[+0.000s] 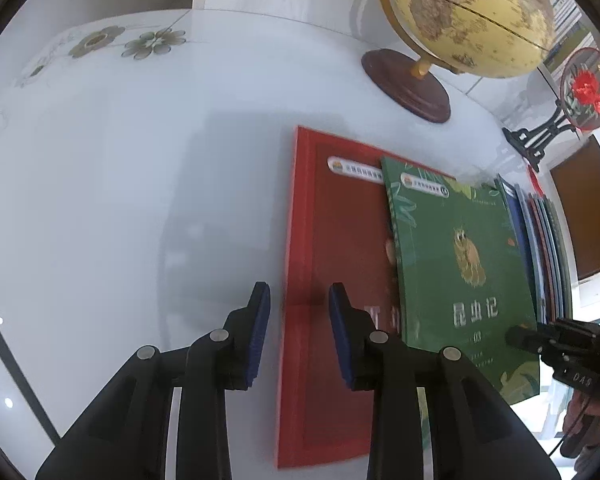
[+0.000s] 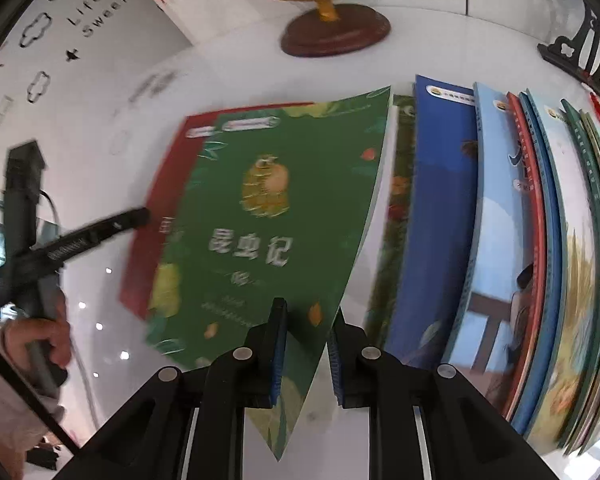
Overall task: Organize books
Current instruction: 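Lower the green book onto the red book and open both grippers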
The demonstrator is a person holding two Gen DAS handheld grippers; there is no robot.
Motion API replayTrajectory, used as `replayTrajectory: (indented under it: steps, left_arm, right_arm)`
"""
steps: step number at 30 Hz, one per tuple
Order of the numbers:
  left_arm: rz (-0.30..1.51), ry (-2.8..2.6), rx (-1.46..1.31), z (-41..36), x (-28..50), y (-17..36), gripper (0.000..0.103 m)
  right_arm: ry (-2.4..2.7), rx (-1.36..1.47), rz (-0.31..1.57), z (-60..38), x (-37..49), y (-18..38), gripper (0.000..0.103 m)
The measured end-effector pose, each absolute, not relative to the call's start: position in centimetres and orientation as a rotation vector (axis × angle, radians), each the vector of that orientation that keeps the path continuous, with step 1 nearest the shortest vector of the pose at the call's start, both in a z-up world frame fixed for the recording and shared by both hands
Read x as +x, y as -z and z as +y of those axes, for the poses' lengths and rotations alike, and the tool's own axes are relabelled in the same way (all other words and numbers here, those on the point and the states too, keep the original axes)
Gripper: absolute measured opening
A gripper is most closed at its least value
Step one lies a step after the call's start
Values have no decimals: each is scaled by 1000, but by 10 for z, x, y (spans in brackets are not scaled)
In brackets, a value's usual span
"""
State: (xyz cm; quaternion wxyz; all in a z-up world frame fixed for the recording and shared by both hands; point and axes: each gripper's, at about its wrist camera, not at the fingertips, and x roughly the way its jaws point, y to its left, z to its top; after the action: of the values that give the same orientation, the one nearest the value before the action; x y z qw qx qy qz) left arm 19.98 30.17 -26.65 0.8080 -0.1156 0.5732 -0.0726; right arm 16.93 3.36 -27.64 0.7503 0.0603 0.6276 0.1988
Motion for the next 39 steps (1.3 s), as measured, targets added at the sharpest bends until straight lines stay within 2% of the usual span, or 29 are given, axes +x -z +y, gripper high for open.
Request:
replayTrajectory:
  steps: [3, 7, 14, 23, 26, 34, 36, 38, 39]
  left_arm:
    - [1222, 212, -291, 303, 206, 268, 29]
    - [1209, 236, -178, 292, 203, 267, 30]
    - [1219, 283, -269, 304, 205, 268, 30]
    - [1208, 305, -282, 303, 203, 268, 30]
    - [1211, 294, -244, 298, 204, 267, 30]
    - [1230, 246, -220, 296, 203, 262, 30]
    - [1209, 209, -198, 298, 198, 253, 30]
    - [1210, 177, -166, 296, 195, 243, 30]
    - [1209, 166, -151, 295, 193, 237, 30]
  right_arm:
    - [-449, 112, 1336, 36, 173, 279, 17]
    - [-496, 73, 1328, 49, 178, 282, 14]
    - [-546, 20, 1298, 73, 178, 278, 14]
    - [-597, 41, 1283, 102, 186, 280, 14]
    - [-592, 140, 1305, 90, 180, 282, 14]
    - [-583, 173, 1330, 81, 173, 280, 14]
    - [-578, 186, 1318, 75, 172, 274, 18]
    - [-527, 177, 1299, 67, 173, 265, 26]
    - [-509, 171, 1293, 61, 172, 261, 34]
